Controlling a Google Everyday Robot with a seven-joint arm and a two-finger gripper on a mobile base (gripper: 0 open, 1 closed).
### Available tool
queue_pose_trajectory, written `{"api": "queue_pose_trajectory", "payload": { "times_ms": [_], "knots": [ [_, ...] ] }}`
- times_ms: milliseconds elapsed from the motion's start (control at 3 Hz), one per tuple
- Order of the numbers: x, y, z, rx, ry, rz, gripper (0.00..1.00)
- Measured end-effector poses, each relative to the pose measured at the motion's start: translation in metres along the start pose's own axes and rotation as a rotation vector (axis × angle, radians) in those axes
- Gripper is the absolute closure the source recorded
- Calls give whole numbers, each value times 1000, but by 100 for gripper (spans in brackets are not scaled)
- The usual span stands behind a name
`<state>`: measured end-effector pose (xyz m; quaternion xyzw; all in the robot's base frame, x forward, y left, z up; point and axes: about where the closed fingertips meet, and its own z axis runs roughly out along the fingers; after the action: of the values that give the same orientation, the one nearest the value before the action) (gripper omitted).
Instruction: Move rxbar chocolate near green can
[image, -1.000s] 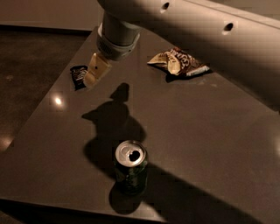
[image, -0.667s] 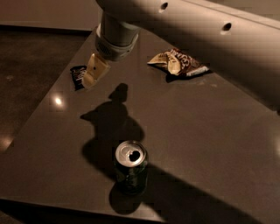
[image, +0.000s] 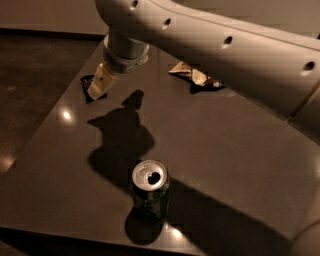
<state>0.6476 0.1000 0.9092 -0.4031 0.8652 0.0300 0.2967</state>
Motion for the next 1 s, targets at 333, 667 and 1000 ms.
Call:
{"api": "queue_pose_trajectory", "payload": {
  "times_ms": [333, 667, 1000],
  "knots": [
    [-13, -2, 31, 11, -14, 57, 0],
    [-29, 2, 56, -2, -29, 99, 0],
    [-42, 19, 76, -32, -26, 103, 0]
  ]
}}
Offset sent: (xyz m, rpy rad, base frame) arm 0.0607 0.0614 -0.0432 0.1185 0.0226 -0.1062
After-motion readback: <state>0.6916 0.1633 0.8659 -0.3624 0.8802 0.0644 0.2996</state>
